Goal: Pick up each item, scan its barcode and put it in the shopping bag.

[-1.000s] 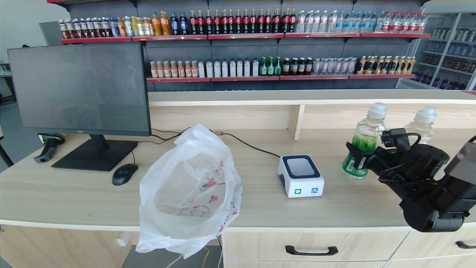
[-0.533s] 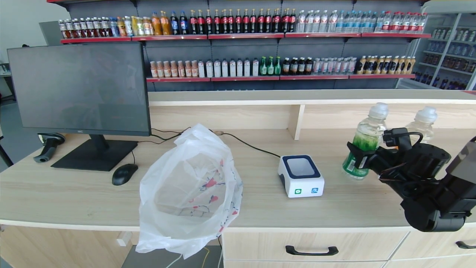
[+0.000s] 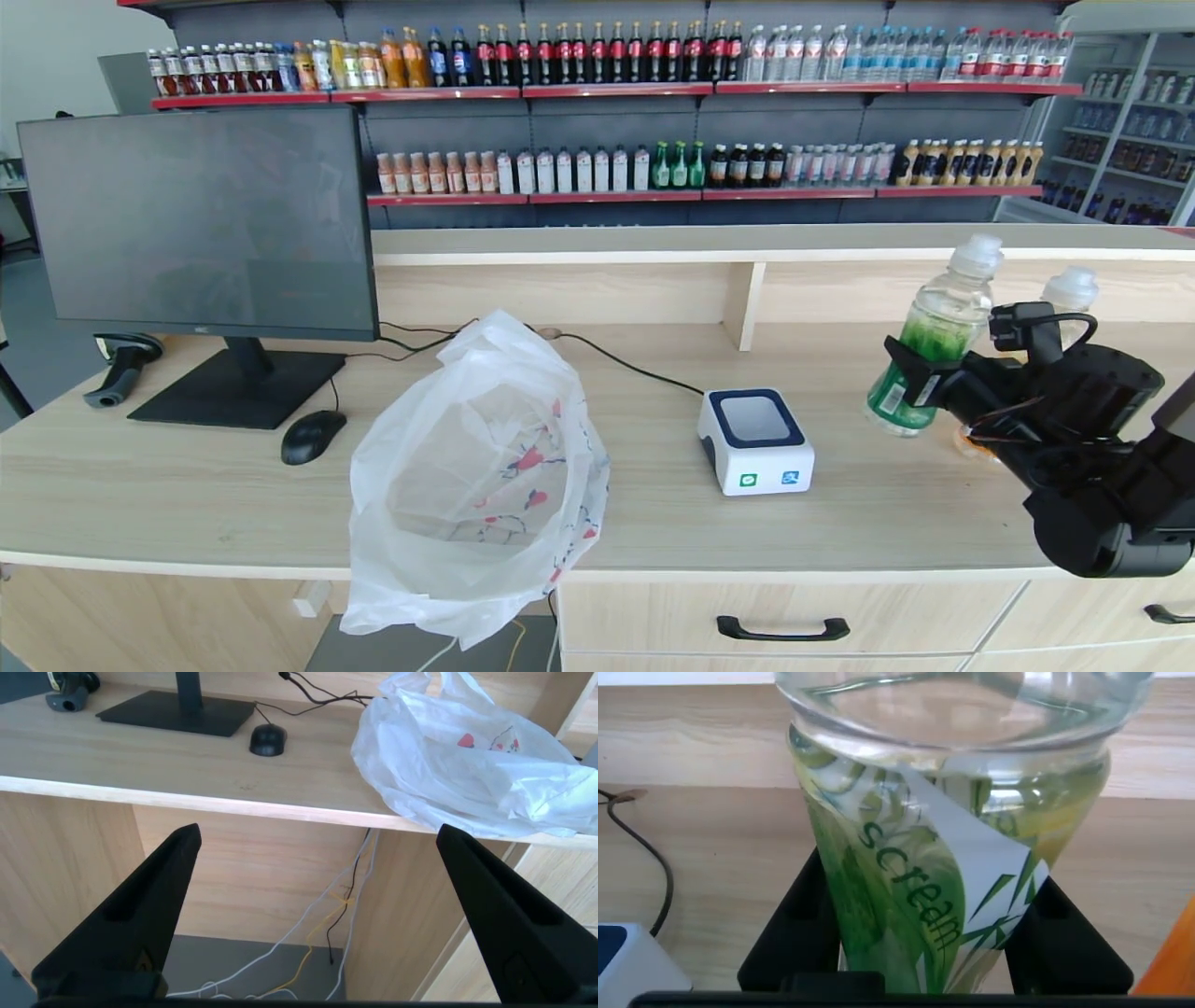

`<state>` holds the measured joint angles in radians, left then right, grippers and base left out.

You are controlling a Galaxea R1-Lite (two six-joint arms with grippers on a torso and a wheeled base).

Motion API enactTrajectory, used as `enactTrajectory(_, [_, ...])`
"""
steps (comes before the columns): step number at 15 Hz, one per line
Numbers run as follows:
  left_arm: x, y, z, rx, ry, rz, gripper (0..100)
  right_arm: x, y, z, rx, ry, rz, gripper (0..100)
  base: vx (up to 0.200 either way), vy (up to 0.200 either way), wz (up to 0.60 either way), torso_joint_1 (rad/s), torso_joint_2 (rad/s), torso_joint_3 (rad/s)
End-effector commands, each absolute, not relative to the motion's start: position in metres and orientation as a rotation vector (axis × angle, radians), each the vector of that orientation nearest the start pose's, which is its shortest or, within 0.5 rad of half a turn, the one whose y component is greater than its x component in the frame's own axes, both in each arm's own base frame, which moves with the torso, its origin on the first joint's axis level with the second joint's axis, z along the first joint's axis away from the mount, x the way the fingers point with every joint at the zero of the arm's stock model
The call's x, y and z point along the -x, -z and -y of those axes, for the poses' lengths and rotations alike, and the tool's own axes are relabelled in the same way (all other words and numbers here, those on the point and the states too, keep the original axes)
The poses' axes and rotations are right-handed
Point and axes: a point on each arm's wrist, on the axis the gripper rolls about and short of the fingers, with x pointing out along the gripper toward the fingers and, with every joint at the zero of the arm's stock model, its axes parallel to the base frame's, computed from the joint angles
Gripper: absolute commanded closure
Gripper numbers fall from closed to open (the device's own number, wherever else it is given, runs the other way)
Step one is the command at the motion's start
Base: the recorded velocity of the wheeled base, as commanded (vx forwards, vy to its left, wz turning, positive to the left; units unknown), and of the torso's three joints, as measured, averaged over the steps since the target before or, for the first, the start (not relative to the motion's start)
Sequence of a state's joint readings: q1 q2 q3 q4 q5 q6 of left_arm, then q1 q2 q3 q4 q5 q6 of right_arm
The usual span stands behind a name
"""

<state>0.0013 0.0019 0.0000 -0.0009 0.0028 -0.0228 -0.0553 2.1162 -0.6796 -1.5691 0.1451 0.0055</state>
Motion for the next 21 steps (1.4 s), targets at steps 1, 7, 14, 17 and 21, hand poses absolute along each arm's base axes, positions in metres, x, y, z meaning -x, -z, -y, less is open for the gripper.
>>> enactTrajectory(1, [0.023, -0.076, 0.000, 0.023, -0.005, 0.000, 0, -0.347, -0.120, 0.016, 0.010, -0.091, 0.163, 100, 0.000, 0.000, 0.00, 0.000, 0.00, 0.000])
enactTrajectory(7, [0.023, -0.076, 0.000, 0.023, -0.005, 0.000, 0, -0.317, -0.146, 0.010, 0.019, -0.110, 0.208, 100, 0.000, 0.000, 0.00, 0.000, 0.00, 0.000])
enactTrajectory(14, [0.023, -0.076, 0.000, 0.023, -0.005, 0.000, 0, -0.248, -0.182, -0.007, 0.018, -0.130, 0.255, 100, 0.000, 0.000, 0.00, 0.000, 0.00, 0.000])
enactTrajectory(17, [0.023, -0.076, 0.000, 0.023, -0.005, 0.000, 0, -0.221, -0.193, -0.017, 0.004, -0.145, 0.224, 100, 0.000, 0.000, 0.00, 0.000, 0.00, 0.000])
enactTrajectory(21, [0.023, -0.076, 0.000, 0.023, -0.005, 0.000, 0, -0.172, -0.215, -0.035, -0.071, -0.212, 0.145, 100, 0.000, 0.000, 0.00, 0.000, 0.00, 0.000])
